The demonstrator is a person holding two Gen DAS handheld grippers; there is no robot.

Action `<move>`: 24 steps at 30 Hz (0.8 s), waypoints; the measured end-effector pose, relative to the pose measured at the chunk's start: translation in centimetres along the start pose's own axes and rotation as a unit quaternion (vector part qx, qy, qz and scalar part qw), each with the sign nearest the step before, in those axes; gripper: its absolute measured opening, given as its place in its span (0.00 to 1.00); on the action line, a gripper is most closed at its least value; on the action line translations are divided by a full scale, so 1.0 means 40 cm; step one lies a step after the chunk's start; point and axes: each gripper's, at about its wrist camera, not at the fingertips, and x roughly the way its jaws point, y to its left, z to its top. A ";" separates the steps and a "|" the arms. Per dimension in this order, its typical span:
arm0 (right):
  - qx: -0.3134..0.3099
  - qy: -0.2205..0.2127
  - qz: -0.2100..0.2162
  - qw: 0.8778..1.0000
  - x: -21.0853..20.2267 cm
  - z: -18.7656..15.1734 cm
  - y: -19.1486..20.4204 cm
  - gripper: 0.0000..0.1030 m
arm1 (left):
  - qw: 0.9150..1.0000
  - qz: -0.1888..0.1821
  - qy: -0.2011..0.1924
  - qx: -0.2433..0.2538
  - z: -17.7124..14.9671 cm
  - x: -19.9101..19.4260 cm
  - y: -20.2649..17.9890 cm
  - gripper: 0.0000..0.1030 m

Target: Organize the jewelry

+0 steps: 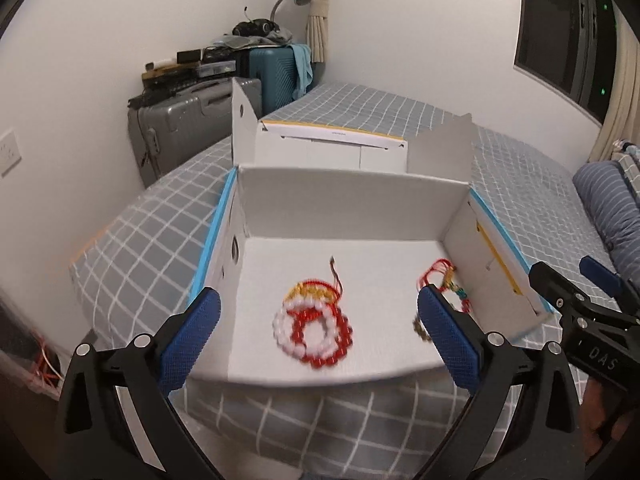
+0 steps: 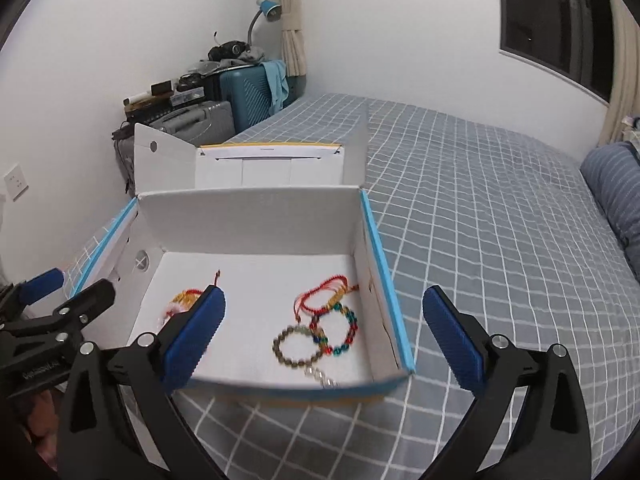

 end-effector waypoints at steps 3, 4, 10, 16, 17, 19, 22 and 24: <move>0.008 0.009 -0.008 1.000 -0.013 -0.033 -0.013 0.93 | 1.000 0.006 -0.001 0.003 -0.040 -0.017 -0.001 0.94; 0.011 0.011 -0.009 1.000 -0.016 -0.044 -0.018 0.93 | 1.000 0.008 0.000 0.004 -0.056 -0.022 -0.001 0.94; -0.008 0.017 -0.023 1.000 -0.010 -0.084 -0.004 0.93 | 1.000 0.015 0.012 0.017 -0.106 -0.013 -0.006 0.94; -0.015 0.015 -0.024 0.999 -0.007 -0.103 0.008 0.93 | 1.000 0.017 0.014 0.015 -0.114 -0.010 0.000 0.94; -0.014 0.016 -0.024 1.000 -0.006 -0.106 0.007 0.93 | 1.000 0.017 0.013 0.015 -0.115 -0.011 -0.004 0.94; -0.014 0.015 -0.024 0.999 -0.003 -0.107 0.004 0.93 | 1.000 0.020 0.013 0.015 -0.116 -0.012 -0.007 0.94; -0.009 0.016 -0.022 1.000 -0.001 -0.109 -0.004 0.93 | 0.999 0.025 0.014 0.017 -0.117 -0.010 -0.015 0.94; -0.007 0.015 -0.023 1.000 0.002 -0.109 -0.008 0.93 | 0.999 0.024 0.015 0.019 -0.119 -0.011 -0.020 0.94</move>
